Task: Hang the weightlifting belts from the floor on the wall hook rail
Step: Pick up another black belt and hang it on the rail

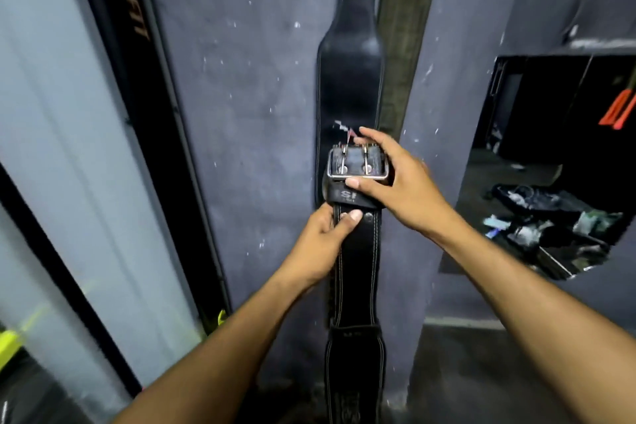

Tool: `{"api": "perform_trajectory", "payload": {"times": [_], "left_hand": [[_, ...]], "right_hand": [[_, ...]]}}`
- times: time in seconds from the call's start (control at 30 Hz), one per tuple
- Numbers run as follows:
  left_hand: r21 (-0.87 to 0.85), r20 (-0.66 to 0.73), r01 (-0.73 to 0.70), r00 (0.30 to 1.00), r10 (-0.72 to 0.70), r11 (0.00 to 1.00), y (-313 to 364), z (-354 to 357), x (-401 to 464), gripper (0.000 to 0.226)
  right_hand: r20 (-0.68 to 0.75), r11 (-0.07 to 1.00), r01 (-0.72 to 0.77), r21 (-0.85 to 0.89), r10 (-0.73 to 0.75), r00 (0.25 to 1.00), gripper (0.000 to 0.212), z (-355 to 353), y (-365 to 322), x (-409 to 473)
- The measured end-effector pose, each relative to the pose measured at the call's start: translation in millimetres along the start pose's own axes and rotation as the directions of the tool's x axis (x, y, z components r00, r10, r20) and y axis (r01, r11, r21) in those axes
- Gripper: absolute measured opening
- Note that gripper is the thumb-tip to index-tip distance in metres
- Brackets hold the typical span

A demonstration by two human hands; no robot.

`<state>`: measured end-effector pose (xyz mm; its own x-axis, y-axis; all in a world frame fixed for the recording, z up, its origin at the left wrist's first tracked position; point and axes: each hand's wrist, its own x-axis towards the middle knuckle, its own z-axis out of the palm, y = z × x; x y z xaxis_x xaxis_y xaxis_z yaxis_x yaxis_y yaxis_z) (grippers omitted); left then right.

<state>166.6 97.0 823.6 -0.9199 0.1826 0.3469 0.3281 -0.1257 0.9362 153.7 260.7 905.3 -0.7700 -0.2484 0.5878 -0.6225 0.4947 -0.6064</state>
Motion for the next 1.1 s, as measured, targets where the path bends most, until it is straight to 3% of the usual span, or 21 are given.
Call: {"api": "perform_trajectory", "payload": {"times": [0.1, 0.17, 0.27, 0.33, 0.4, 0.5, 0.7, 0.83, 0.97, 1.1], "left_hand": [[0.009, 0.043, -0.024, 0.999, 0.023, 1.000, 26.1, 5.9, 5.9, 0.031], [0.041, 0.074, -0.047, 0.996, 0.044, 0.998, 39.0, 11.9, 7.4, 0.037], [0.093, 0.112, -0.098, 0.990, 0.088, 0.991, 56.5, 22.8, 7.0, 0.043], [0.105, 0.108, -0.122, 0.988, 0.111, 0.987, 68.3, 27.5, 9.6, 0.042], [0.101, 0.085, -0.128, 0.989, 0.120, 0.987, 78.5, 28.8, 15.4, 0.037], [0.077, 0.092, -0.142, 0.987, 0.134, 0.987, 95.0, 30.8, 21.9, 0.031], [0.099, 0.143, -0.194, 0.973, 0.179, 0.976, 113.2, 38.7, 27.3, 0.029], [0.083, 0.120, -0.186, 0.977, 0.175, 0.979, 115.4, 37.0, 34.5, 0.027], [0.017, 0.081, -0.130, 0.988, 0.128, 0.991, 109.3, 34.6, 41.1, 0.017], [-0.183, 0.082, -0.043, 0.995, 0.059, 0.982, 92.4, 33.3, 41.6, 0.028]], "right_hand": [[-0.134, 0.993, 0.070, -0.096, -0.082, 0.988, 0.038, -23.9, -24.4, 15.7], [-0.267, 0.998, 0.058, -0.037, -0.066, 0.961, 0.043, -37.7, -38.9, 30.5], [-0.379, 0.989, -0.028, 0.142, 0.080, 0.922, 0.050, -55.0, -53.7, 48.2], [-0.356, 0.936, -0.108, 0.335, 0.231, 0.905, 0.047, -62.2, -57.3, 52.0], [-0.231, 0.828, -0.172, 0.534, 0.339, 0.912, 0.041, -64.4, -60.7, 49.7], [-0.128, 0.767, -0.171, 0.618, 0.313, 0.941, 0.039, -61.0, -62.1, 39.3], [-0.166, 0.516, 0.001, 0.856, 0.273, 0.948, 0.039, -41.6, -65.8, 22.3], [-0.189, 0.564, 0.027, 0.825, 0.231, 0.954, 0.038, -34.3, -62.7, 19.5], [-0.092, 0.561, -0.137, 0.816, 0.361, 0.928, 0.029, -30.6, -59.8, 31.5], [-0.124, 0.605, -0.112, 0.789, 0.336, 0.934, 0.026, -40.7, -66.8, 54.6]]}}
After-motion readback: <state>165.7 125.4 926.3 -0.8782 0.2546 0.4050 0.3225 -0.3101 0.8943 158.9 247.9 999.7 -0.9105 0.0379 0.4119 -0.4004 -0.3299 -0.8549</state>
